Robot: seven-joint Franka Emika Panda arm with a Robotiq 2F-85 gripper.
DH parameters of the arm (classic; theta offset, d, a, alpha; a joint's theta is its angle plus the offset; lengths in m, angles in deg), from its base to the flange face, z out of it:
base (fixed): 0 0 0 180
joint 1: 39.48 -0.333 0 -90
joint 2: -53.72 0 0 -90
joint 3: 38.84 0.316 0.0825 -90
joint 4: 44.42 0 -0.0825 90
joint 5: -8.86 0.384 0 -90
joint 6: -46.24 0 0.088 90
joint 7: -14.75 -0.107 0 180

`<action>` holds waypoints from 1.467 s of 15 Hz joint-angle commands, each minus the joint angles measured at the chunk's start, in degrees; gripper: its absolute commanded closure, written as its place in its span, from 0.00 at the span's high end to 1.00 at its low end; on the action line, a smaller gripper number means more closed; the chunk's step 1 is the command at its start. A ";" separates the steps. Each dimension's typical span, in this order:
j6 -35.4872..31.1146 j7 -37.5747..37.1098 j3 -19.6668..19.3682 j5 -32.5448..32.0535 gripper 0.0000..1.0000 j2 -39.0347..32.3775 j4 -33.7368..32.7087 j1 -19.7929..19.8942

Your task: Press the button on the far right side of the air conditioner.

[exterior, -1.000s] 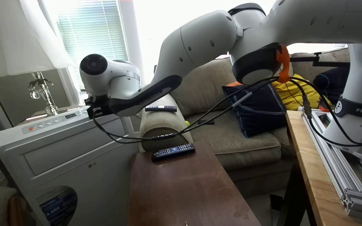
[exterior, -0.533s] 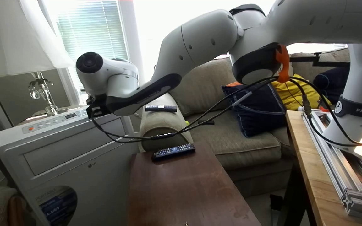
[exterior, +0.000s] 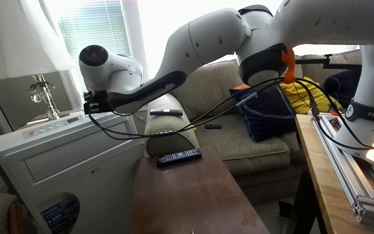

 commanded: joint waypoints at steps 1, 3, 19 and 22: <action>-1.43 -2.05 -0.26 0.38 0.00 -0.79 -1.65 1.10; -1.52 -2.64 -0.56 0.11 0.00 -1.37 -1.62 1.17; -0.75 -0.90 2.52 -4.80 0.00 -0.68 4.33 -1.42; 1.51 1.19 3.91 -5.55 0.00 -0.65 4.20 -1.70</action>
